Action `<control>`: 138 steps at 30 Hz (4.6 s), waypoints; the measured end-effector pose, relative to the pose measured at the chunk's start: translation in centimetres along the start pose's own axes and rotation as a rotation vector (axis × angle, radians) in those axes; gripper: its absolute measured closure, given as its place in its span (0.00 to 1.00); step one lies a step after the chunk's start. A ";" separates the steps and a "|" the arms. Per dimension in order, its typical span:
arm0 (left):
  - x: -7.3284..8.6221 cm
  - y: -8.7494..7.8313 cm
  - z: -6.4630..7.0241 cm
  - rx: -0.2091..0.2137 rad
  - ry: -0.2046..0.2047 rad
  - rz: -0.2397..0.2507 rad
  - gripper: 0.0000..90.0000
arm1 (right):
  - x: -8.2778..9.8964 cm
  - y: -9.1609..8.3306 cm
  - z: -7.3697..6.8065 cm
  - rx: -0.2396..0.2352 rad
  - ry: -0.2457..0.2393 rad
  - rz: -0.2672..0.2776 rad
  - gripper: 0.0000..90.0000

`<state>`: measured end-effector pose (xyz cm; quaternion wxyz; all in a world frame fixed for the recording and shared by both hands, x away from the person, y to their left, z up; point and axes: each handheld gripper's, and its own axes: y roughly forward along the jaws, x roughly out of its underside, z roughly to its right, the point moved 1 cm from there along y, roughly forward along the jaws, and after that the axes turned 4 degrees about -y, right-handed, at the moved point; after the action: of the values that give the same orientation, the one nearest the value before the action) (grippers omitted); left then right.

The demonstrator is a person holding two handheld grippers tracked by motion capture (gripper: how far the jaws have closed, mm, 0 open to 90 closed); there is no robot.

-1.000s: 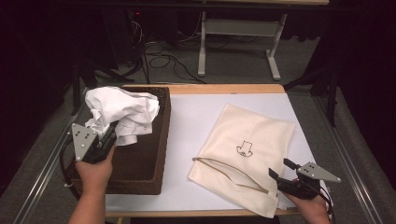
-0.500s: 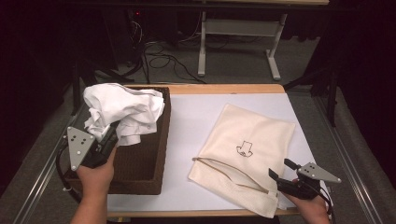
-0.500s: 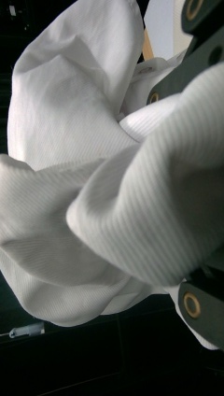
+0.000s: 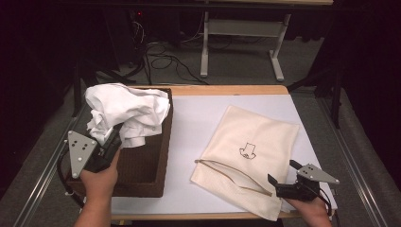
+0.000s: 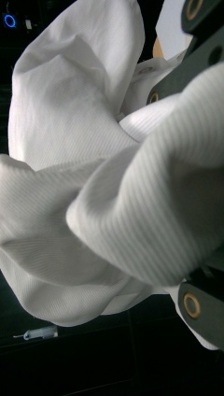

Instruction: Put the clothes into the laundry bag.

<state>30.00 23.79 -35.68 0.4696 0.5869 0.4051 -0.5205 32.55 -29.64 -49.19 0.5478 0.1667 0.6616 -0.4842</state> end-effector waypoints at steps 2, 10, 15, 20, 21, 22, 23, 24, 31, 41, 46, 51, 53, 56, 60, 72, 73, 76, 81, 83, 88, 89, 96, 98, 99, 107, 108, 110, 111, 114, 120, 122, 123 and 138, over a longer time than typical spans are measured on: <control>-0.1 -0.1 0.1 0.005 -0.005 0.004 0.80 | 0.0 0.0 0.0 0.002 -0.002 0.002 0.00; -1.4 -0.4 1.4 0.026 0.008 0.042 0.80 | 0.0 -0.2 0.3 0.008 0.009 0.008 0.00; -2.9 -0.6 2.4 0.057 0.014 0.077 0.80 | 0.0 -0.1 0.2 0.006 0.010 0.006 0.00; -4.0 -0.6 4.0 0.092 0.018 0.103 0.80 | 0.0 -0.2 0.2 0.014 0.011 0.009 0.00; -4.2 -0.5 4.4 0.098 0.014 0.107 0.80 | 0.0 -0.2 0.2 0.016 0.009 0.013 0.00; -4.3 -0.4 4.7 0.108 0.015 0.108 0.80 | 0.0 -0.3 0.3 0.017 0.010 0.013 0.00; -4.4 -0.3 5.2 0.117 0.015 0.114 0.80 | 0.0 -0.3 0.3 0.017 0.008 0.015 0.00; -4.5 -0.1 5.6 0.127 0.018 0.116 0.80 | 0.0 -0.3 0.3 0.019 0.011 0.013 0.00; -4.8 1.3 8.6 0.192 0.003 0.125 0.80 | 0.0 -0.2 0.3 0.018 0.006 0.022 0.02; -4.4 2.7 13.7 0.320 -0.027 0.119 0.80 | -0.1 -0.2 0.2 0.012 0.007 0.024 0.03; -4.0 2.7 15.5 0.366 -0.045 0.120 0.80 | -0.1 -0.3 0.3 0.010 0.009 0.024 0.03; -3.5 1.9 16.5 0.417 -0.056 0.127 0.80 | -0.1 -0.3 0.2 0.006 0.005 0.036 0.07; -3.2 1.3 16.6 0.435 -0.055 0.123 0.80 | -0.1 -0.2 0.1 -0.001 0.004 0.033 0.09; -2.7 0.2 16.4 0.448 -0.060 0.121 0.80 | -0.3 0.1 -0.3 -0.019 -0.008 0.032 0.17; -1.9 -1.5 15.8 0.465 -0.070 0.091 0.80 | -0.6 0.7 -1.2 -0.064 0.001 0.016 0.20; -0.1 -4.7 14.3 0.490 -0.101 0.058 0.80 | -1.3 4.1 -4.7 -0.147 -0.081 -0.114 0.43; 0.1 -4.7 14.3 0.489 -0.097 0.057 0.79 | -1.3 4.5 -4.8 -0.151 -0.091 -0.128 0.44; 0.7 -4.8 14.4 0.499 -0.073 0.035 0.79 | -1.1 5.4 -5.1 -0.158 -0.096 -0.183 0.51; 1.6 -4.4 14.3 0.489 -0.087 0.013 0.79 | -1.1 5.9 -5.4 -0.164 -0.108 -0.204 0.65; 1.7 -4.3 14.3 0.485 -0.083 0.008 0.79 | -1.1 6.0 -5.5 -0.166 -0.114 -0.212 0.72; 2.5 -3.8 14.6 0.480 -0.082 -0.023 0.79 | -1.4 6.1 -5.7 -0.167 -0.139 -0.212 0.85; 2.5 -3.8 14.6 0.480 -0.082 -0.023 0.79 | -1.4 6.1 -5.7 -0.163 -0.141 -0.210 0.87; 3.2 -3.5 15.0 0.492 -0.083 -0.052 0.79 | -1.9 5.7 -5.2 -0.157 -0.119 -0.170 0.97; 3.5 -3.4 15.2 0.494 -0.084 -0.068 0.79 | -2.1 5.5 -5.2 -0.157 -0.119 -0.157 0.97; 3.7 -3.3 15.2 0.495 -0.088 -0.077 0.79 | -2.2 5.4 -5.2 -0.156 -0.122 -0.152 0.98; 4.0 -3.2 16.1 0.537 -0.094 -0.098 0.79 | -2.7 5.3 -4.9 -0.153 -0.103 -0.121 0.98; 3.8 -3.4 16.3 0.548 -0.097 -0.093 0.79 | -2.7 5.3 -4.8 -0.152 -0.096 -0.120 0.98; 3.6 -3.6 16.7 0.567 -0.106 -0.088 0.79 | -2.8 5.3 -4.8 -0.149 -0.084 -0.119 0.98; 3.6 -3.7 16.9 0.578 -0.110 -0.083 0.79 | -2.8 5.4 -4.7 -0.149 -0.089 -0.113 0.98; 3.4 -4.0 17.6 0.601 -0.113 -0.076 0.79 | -2.9 5.4 -4.7 -0.150 -0.084 -0.108 0.98; 2.7 -4.6 18.3 0.642 -0.134 -0.057 0.79 | -3.0 5.4 -4.7 -0.147 -0.078 -0.098 0.98; 2.6 -4.7 18.4 0.656 -0.138 -0.054 0.79 | -3.0 5.5 -4.7 -0.147 -0.073 -0.100 0.98; 2.6 -4.8 18.5 0.661 -0.140 -0.054 0.79 | -3.0 5.5 -4.6 -0.146 -0.071 -0.096 0.98; 9.5 -1.1 19.5 0.555 -0.072 -0.275 0.79 | -3.3 4.8 -4.3 -0.139 -0.034 -0.049 0.98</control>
<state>25.70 4.98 -45.56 0.2305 0.6137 0.3063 -0.6902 34.86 -22.79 -48.77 0.5573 0.1038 0.6880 -0.4532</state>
